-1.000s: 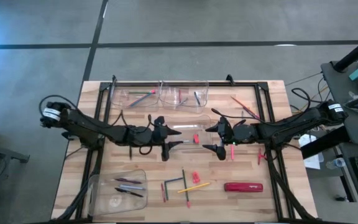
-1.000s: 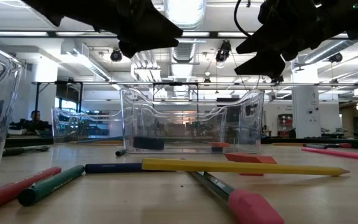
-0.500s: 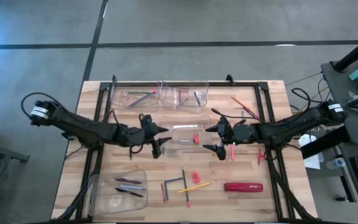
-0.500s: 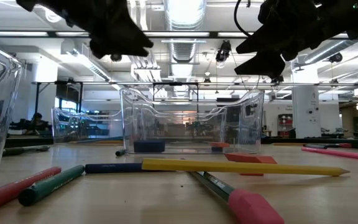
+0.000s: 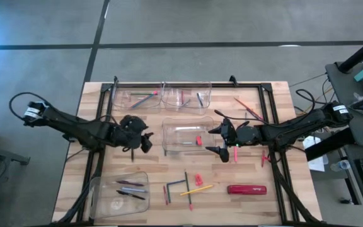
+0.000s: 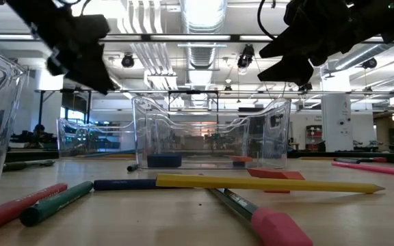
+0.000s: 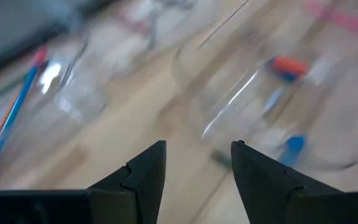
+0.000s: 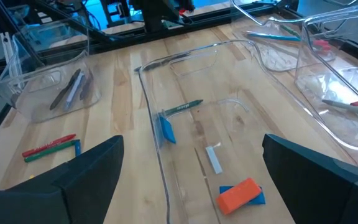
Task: Sort crayons/erasers/pens/pencils in bins
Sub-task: Put the black pen into the bottom transparent bin
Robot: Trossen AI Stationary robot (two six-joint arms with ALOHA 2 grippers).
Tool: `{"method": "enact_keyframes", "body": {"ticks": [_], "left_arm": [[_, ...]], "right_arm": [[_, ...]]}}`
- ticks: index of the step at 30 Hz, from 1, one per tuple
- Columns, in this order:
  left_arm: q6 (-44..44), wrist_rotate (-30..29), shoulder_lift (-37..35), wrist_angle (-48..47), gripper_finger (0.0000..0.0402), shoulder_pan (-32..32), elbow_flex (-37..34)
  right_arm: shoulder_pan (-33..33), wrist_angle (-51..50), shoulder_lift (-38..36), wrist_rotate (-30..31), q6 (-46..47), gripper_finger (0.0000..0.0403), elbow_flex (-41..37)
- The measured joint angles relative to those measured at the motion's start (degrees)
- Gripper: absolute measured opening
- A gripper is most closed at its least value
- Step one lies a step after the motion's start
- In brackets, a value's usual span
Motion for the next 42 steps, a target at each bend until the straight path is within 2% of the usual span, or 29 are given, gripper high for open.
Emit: {"method": "enact_keyframes", "body": {"ticks": [3, 8, 13, 20, 34, 42], "left_arm": [[-7.05, 1.63, 0.46, -4.43, 0.0166, 0.0, -1.54], [-12.78, 7.24, 2.44, -5.35, 0.0166, 0.0, -5.79], [-19.58, 11.38, 3.31, -10.25, 0.0166, 0.0, -7.38], [-29.01, 11.92, 3.9, -17.03, 0.0166, 0.02, -8.59], [-31.06, 11.9, 11.89, -15.89, 0.0166, 0.19, -9.41], [-30.77, 13.0, 14.8, -12.26, 0.0166, 2.68, -10.42]], "right_arm": [[0.0, 0.02, 0.0, 0.0, 0.01, 0.037, 0.02], [0.0, 0.02, 0.0, 0.0, 0.44, 0.037, -0.05], [0.0, 0.06, 0.0, 0.0, 0.45, 0.037, -0.09], [0.0, 0.08, 0.0, 0.0, 0.59, 0.037, -0.2], [-0.01, 0.06, 0.0, 0.02, 0.63, 0.037, -0.27], [-0.02, 0.06, 0.0, 0.02, 0.65, 0.037, -0.29]]}}
